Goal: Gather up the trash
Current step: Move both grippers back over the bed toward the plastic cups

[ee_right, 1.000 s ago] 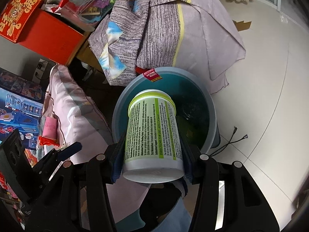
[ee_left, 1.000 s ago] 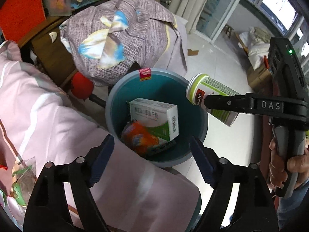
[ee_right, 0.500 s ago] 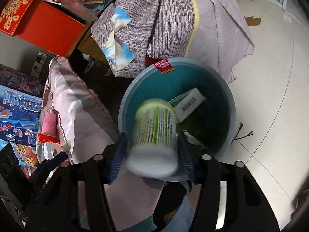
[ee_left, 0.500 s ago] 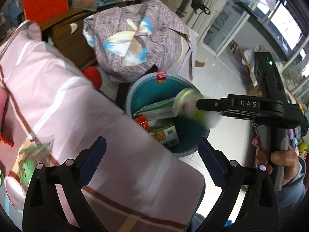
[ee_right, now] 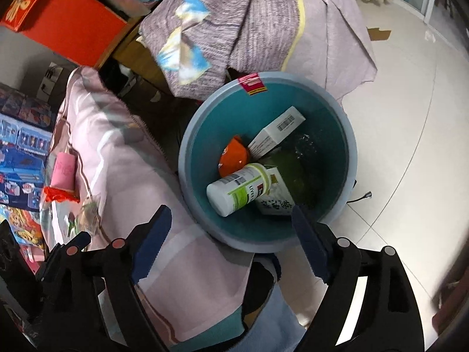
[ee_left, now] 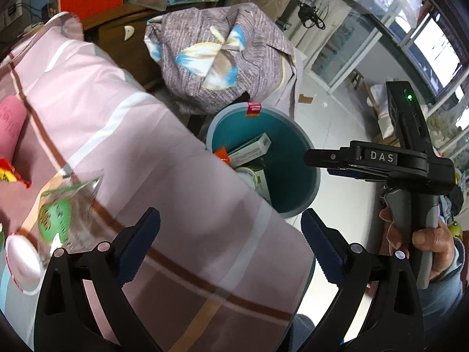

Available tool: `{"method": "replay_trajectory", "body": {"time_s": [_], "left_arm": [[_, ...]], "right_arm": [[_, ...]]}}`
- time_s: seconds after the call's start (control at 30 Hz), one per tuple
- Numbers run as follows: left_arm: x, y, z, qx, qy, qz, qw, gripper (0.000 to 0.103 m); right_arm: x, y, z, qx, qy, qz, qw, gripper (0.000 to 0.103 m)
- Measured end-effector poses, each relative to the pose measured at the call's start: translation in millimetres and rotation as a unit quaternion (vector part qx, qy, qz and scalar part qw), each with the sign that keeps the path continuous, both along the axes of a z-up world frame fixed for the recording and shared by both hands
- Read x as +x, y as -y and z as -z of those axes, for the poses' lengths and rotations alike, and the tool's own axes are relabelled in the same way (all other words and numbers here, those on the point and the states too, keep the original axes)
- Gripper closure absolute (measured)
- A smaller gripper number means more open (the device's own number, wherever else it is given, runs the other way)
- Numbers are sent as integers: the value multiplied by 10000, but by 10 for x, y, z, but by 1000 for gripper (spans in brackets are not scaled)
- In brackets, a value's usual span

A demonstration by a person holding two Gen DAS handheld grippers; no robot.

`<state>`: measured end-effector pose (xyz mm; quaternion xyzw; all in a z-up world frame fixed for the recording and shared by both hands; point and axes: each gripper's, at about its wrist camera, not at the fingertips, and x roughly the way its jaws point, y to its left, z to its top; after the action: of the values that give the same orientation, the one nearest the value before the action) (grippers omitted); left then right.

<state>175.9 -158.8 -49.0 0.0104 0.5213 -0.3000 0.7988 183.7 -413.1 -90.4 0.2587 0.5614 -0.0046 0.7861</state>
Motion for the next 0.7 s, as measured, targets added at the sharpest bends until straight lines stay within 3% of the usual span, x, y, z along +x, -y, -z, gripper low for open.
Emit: {"method": "replay_trajectory", "body": {"time_s": [0.4,0.7], "left_arm": [[-207,-632,-73,-165,65,-517,9985,5],[-365,-1346,-80,-196,156,-1053,9941,5]], "right_arm": [[-23,-649,-199,-125,75,-516,9986,23],[-15,-1408,-246,-182,-22,-1168,9930,23]]}}
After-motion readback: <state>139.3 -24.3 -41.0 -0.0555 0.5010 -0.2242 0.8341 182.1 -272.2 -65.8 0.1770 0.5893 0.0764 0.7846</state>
